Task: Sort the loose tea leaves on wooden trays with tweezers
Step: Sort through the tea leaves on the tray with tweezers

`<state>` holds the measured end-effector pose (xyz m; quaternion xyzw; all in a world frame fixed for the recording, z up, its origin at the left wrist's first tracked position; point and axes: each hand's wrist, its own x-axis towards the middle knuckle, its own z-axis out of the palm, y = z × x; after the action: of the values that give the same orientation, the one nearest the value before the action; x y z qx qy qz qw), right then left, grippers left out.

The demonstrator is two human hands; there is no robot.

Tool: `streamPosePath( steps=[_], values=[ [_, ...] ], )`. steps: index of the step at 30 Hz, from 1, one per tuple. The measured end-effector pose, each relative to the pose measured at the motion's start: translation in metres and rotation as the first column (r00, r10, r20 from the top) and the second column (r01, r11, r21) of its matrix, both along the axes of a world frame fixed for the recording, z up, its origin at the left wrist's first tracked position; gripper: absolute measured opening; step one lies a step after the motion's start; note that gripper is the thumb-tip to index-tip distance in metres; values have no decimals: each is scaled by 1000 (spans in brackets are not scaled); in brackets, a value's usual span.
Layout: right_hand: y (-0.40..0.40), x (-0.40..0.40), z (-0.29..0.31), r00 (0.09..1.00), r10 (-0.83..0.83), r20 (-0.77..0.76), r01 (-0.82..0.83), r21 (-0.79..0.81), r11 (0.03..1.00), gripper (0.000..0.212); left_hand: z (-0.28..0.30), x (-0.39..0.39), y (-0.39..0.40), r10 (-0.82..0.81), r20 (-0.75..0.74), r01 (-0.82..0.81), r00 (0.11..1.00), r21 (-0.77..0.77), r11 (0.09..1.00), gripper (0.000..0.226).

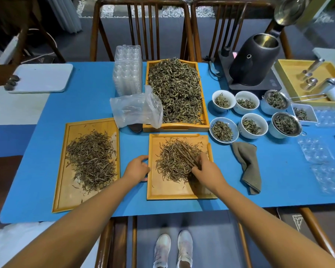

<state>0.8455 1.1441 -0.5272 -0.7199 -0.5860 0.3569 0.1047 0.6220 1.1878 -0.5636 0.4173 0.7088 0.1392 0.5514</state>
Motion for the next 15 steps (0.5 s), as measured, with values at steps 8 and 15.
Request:
streamPosePath(
  steps=[8, 15],
  values=[
    [-9, 13, 2, 998, 60, 6, -60, -62, 996, 22, 0, 0, 0, 2, 20, -2, 1000, -8, 1000, 52],
    [-4, 3, 2, 996, 82, 28, -81, -33, 996, 20, 1, 0, 0, 3, 27, -3, 1000, -5, 1000, 51]
  ],
)
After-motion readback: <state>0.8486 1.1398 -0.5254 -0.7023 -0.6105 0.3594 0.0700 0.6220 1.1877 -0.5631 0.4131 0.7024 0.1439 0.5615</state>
